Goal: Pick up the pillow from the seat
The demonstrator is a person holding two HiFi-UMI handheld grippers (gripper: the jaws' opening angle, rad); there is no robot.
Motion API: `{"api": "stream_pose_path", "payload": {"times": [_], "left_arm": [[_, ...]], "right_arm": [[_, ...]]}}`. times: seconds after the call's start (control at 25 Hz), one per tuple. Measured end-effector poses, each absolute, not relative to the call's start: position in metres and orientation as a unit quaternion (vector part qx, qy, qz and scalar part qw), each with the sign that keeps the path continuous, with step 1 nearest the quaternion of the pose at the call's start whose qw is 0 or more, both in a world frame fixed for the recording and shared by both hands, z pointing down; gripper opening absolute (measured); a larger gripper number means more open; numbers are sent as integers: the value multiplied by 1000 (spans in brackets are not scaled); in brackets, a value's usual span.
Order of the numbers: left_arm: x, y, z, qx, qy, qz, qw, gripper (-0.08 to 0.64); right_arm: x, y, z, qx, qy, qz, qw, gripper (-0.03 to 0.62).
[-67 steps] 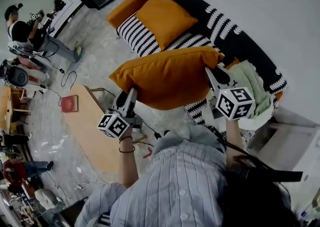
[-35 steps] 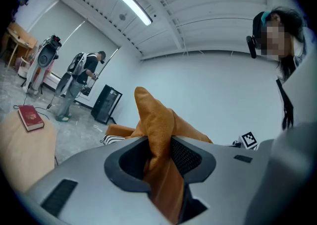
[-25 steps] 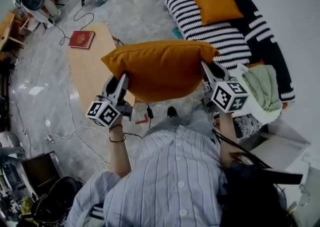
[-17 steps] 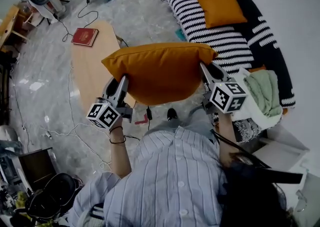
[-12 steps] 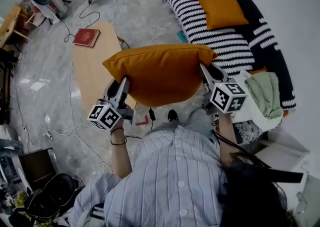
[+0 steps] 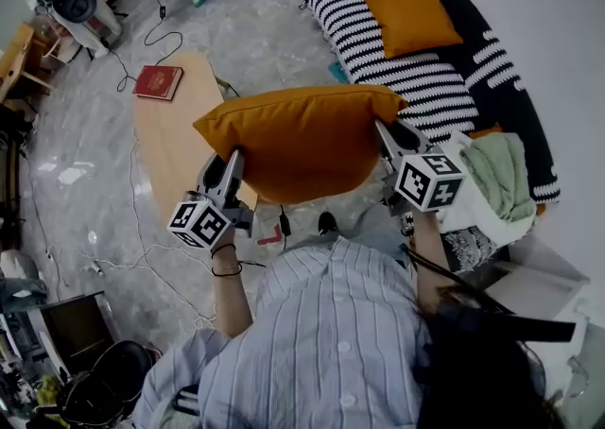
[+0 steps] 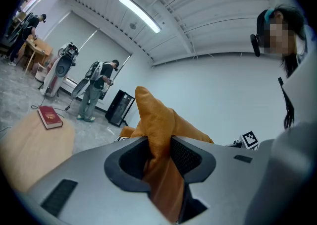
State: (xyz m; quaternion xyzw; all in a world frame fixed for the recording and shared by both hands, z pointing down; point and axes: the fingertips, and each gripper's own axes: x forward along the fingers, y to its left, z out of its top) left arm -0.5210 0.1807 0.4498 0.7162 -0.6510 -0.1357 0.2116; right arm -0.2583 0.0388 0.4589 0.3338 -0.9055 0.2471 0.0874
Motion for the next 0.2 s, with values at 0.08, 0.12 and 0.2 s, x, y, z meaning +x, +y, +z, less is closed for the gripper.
{"api": "stream_pose_path", "payload": {"times": [0.08,0.12,0.2], "left_arm": [[-522,179,450,716,-651,-135,214,149],[-522,178,451,715,-651,-135,216,147],[-523,177,451,713,-652,-136,218,147]], "right_arm": [[-259,36,460,335,-905,248,90,77],[-260,35,460,335,-904,247,92,77],[-262,33,460,335,-904,247,95,77]]}}
